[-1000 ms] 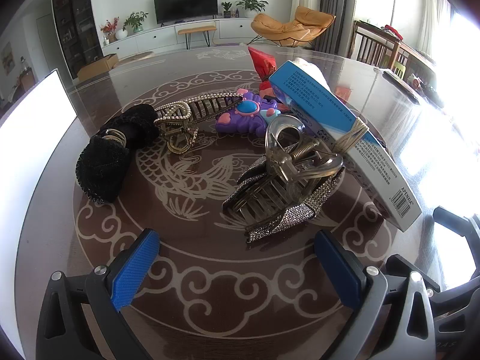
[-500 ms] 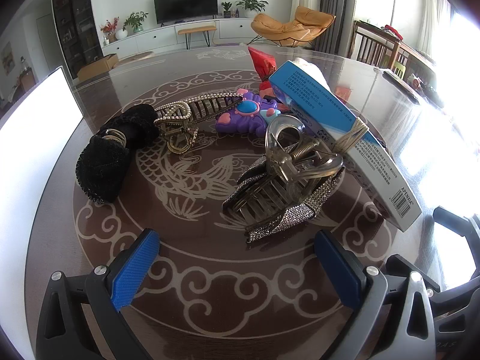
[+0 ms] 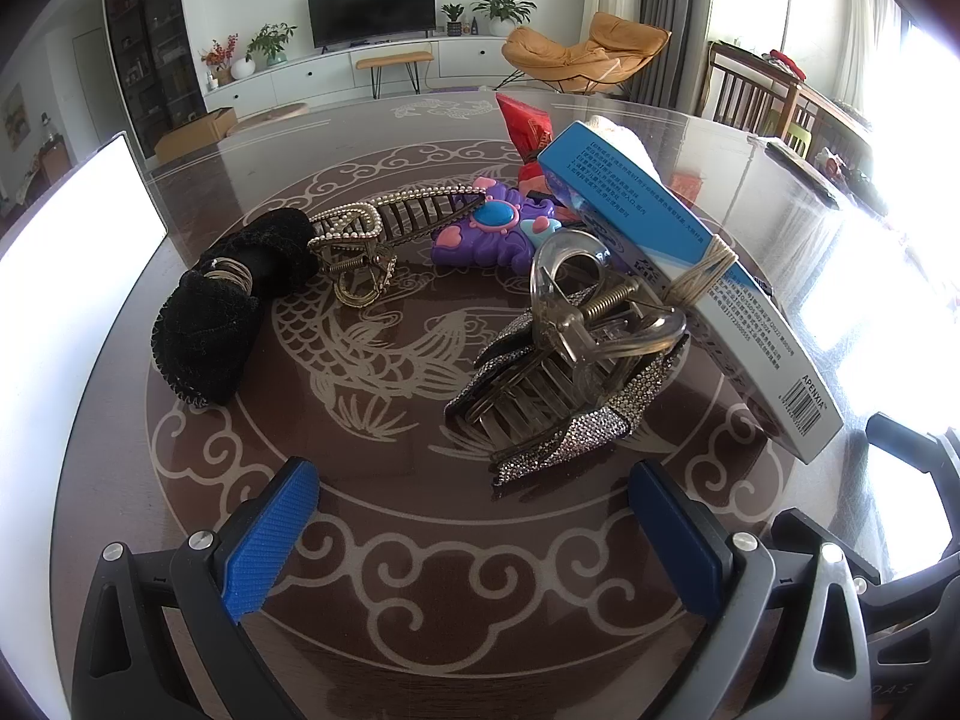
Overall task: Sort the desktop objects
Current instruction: 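Bring both open tools back over the table, then lower the left tool toward the black scrunchie tied with beige cord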
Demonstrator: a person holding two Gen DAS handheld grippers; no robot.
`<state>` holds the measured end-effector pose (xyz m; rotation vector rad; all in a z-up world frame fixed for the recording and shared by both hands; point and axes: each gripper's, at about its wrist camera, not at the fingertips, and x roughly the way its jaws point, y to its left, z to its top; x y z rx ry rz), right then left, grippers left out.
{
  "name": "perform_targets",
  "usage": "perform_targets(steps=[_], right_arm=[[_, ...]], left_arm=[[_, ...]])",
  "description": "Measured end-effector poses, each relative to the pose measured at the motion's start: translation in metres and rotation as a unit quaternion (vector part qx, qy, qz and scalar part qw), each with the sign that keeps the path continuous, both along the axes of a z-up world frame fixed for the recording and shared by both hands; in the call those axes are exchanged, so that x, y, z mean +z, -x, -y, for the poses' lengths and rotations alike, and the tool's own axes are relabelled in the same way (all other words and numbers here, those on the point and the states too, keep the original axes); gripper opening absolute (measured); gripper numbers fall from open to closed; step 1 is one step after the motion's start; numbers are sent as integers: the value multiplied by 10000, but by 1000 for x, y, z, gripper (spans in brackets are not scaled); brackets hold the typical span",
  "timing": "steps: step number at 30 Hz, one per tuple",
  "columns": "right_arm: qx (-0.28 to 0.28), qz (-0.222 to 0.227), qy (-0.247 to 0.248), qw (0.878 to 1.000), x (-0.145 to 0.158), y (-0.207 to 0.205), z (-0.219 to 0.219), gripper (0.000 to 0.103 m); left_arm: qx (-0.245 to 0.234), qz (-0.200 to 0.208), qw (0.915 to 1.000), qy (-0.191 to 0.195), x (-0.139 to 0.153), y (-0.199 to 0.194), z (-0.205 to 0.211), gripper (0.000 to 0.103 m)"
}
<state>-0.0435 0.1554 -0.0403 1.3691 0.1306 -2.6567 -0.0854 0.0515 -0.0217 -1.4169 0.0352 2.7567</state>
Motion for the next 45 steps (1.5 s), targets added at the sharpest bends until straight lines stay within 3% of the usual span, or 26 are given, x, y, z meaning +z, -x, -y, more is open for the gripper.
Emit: perform_targets(steps=[23,27,29,31,33,35,37,40,43,45], right_arm=[[-2,0,-1,10000,0,0,0,103],[-4,0,-1,10000,0,0,0,103],[-5,0,-1,10000,0,0,0,103],[-5,0,-2,10000,0,0,0,103],[-5,0,-2,10000,0,0,0,103],[-5,0,-1,10000,0,0,0,103],[-5,0,-1,10000,0,0,0,103],[-5,0,-1,10000,0,0,0,103],[-6,0,-2,10000,0,0,0,103],[-7,0,-2,10000,0,0,0,103]], left_arm=[[-1,-1,10000,-1,0,0,-1,103],[-180,304,9994,19,2,-12,6,103],[-32,155,9997,-175,7,-30,25,103],[235,-218,9976,-619,20,-40,58,103],[721,-439,9920,-935,36,-34,91,103],[1017,-423,9887,-1016,45,-15,112,103],[953,-265,9924,-736,45,16,117,103],[485,138,9986,-151,28,61,109,103],[147,365,9987,328,13,86,102,103],[123,423,9985,315,9,96,104,103]])
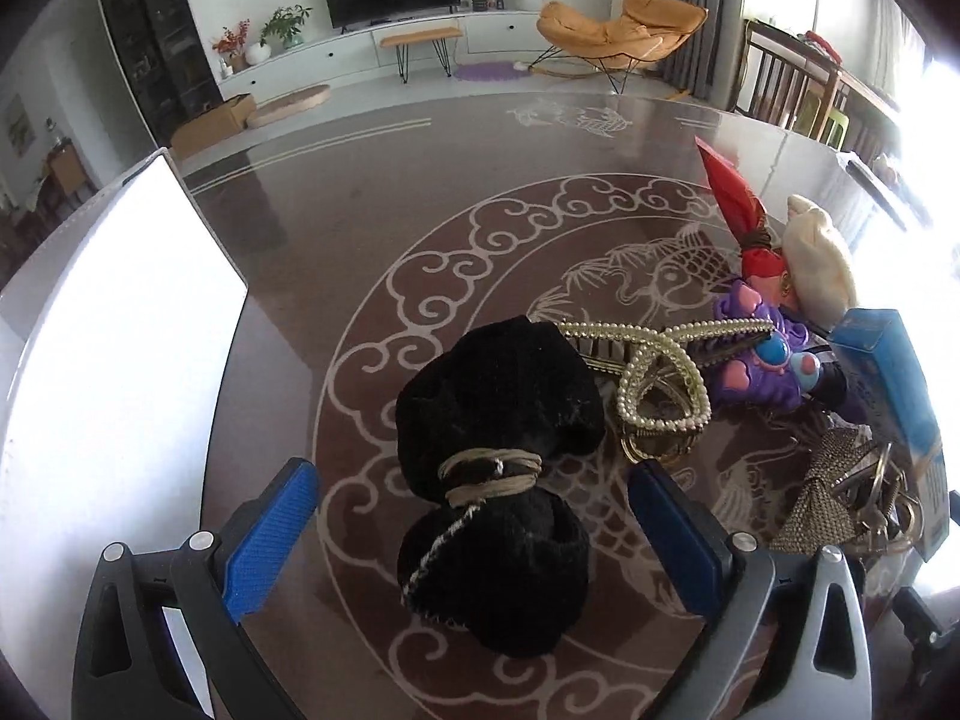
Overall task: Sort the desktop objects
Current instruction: 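Lower the left tool toward the black scrunchie tied with beige cord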
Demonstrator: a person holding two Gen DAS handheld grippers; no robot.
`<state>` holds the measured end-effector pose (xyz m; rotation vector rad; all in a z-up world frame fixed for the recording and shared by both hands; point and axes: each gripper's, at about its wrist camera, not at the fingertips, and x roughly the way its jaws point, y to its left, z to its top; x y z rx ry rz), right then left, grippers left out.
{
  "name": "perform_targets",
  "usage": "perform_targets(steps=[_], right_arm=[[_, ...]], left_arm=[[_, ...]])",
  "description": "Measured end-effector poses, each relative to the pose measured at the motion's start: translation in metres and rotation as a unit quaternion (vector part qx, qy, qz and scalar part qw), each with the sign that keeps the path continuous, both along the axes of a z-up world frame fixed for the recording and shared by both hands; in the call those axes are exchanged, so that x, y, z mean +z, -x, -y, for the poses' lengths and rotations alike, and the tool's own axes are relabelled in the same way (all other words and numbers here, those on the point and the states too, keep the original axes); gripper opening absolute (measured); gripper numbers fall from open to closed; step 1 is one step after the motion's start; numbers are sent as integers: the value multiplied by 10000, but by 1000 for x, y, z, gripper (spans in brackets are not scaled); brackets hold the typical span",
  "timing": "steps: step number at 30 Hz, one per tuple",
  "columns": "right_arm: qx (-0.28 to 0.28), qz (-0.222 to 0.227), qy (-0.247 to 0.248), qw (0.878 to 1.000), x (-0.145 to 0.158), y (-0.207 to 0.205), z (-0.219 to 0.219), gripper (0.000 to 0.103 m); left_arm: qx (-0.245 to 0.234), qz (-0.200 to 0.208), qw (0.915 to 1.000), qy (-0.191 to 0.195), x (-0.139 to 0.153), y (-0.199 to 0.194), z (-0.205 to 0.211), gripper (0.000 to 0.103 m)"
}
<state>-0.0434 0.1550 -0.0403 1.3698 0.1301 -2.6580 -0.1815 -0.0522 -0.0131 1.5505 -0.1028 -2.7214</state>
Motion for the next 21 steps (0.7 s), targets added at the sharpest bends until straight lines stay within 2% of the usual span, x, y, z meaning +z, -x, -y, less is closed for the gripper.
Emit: perform_targets(steps=[2,9,12,14,15,16,17,21], right_arm=[[-1,0,0,10000,0,0,0,103],[-5,0,-1,10000,0,0,0,103],[-5,0,-1,10000,0,0,0,103],[-6,0,-1,10000,0,0,0,103],[-6,0,-1,10000,0,0,0,103],[-6,0,-1,10000,0,0,0,103],[-6,0,-1,10000,0,0,0,103],[-6,1,-1,10000,0,0,0,103]], left_arm=[[53,249,9990,-355,-8,11,5,103],[273,143,9991,-304,-3,14,0,103],[250,321,9988,-281,-2,16,0,103],[301,112,9991,-273,0,11,1,79],[284,22,9992,-269,4,7,0,60],[279,-5,9993,-266,5,4,0,46],[267,-15,9993,-276,7,-1,-1,43],[306,-137,9992,-206,7,-36,0,42]])
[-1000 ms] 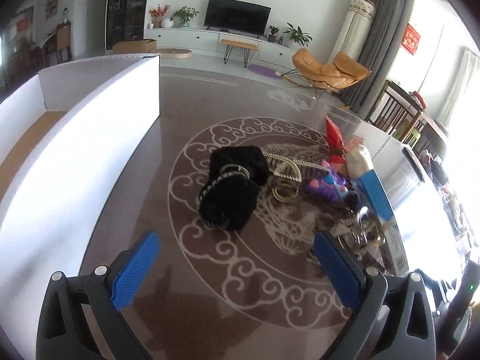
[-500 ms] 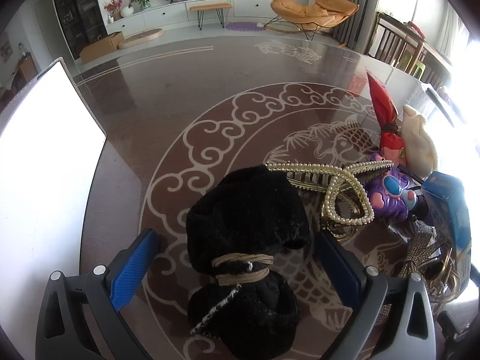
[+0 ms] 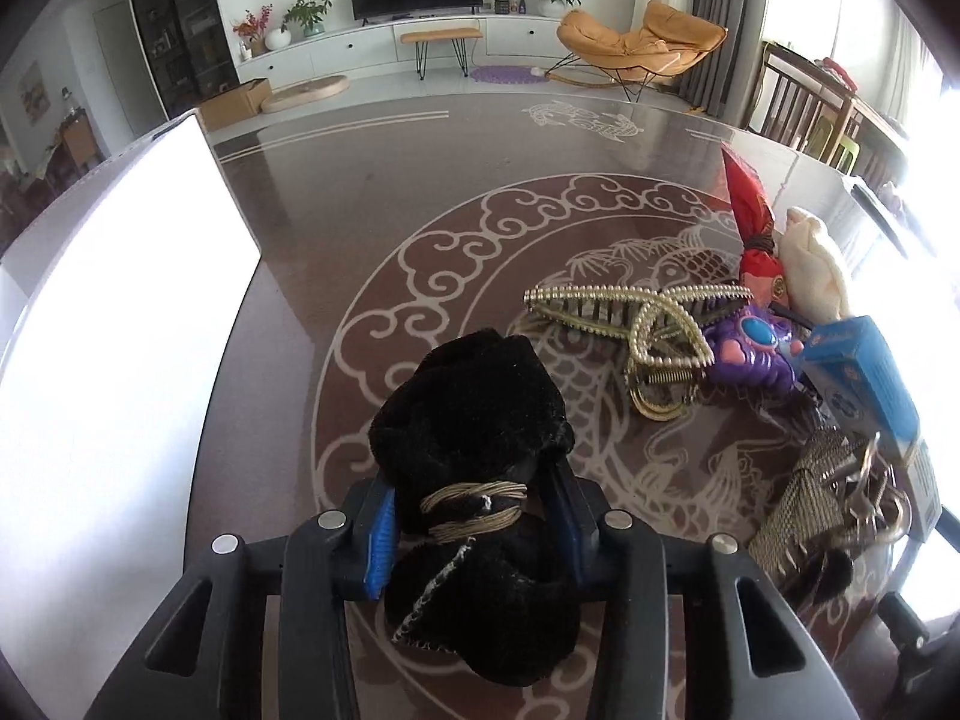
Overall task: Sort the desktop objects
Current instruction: 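Lower the left tool toward the black scrunchie tied with beige cord, then close the left gripper on the black scrunchie while the right gripper grasps the blue-white ointment box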
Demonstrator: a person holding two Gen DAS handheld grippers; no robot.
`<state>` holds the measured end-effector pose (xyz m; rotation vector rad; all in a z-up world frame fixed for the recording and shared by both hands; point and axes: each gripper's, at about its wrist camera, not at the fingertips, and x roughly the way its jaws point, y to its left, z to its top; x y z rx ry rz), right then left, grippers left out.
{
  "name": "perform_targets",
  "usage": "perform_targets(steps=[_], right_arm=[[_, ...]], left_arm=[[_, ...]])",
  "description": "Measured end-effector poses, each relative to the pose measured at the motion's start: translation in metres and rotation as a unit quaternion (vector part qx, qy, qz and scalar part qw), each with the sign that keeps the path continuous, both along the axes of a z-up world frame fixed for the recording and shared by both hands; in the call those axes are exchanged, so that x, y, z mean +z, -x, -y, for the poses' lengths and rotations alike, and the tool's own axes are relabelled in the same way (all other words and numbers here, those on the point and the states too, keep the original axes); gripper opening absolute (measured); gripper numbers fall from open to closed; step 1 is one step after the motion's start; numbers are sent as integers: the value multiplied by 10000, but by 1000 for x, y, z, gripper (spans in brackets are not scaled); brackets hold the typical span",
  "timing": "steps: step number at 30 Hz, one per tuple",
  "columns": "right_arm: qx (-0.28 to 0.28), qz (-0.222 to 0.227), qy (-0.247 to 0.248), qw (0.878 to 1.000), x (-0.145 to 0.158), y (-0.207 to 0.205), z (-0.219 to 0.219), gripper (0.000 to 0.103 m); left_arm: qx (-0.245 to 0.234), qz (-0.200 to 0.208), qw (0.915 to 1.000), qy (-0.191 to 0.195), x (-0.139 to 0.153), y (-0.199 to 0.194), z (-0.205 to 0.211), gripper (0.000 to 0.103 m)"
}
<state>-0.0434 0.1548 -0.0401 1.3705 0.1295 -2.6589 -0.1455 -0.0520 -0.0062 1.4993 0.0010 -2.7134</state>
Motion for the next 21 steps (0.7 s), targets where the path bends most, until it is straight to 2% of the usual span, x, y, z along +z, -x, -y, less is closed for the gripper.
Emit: perform_targets(steps=[6,9,11,13,14,17,19,21], right_arm=[[0,0,0,10000,0,0,0,103],[0,0,0,10000,0,0,0,103],[0,0,0,10000,0,0,0,103],[0,0,0,10000,0,0,0,103],[-1,0,0,10000,0,0,0,103],[-2,0,0,10000,0,0,0,103],[-3,0,0,10000,0,0,0,103],[-4,0,0,10000,0,0,0,103]], left_arm=[[168,-155,9997,-61,-3,-96,5,42],[129,-219,9997,-72,-4,-130,8,44],[95,-298,9994,-145,-4,-140,8,52],[89,-240,9995,-168,-7,-136,6,90],[139,-194,9997,-101,-10,-134,4,95],[78,-210,9997,11,-10,-120,-5,98],[138,-142,9998,-62,-14,-115,0,103],[115,-140,9998,-90,-14,-114,0,103]])
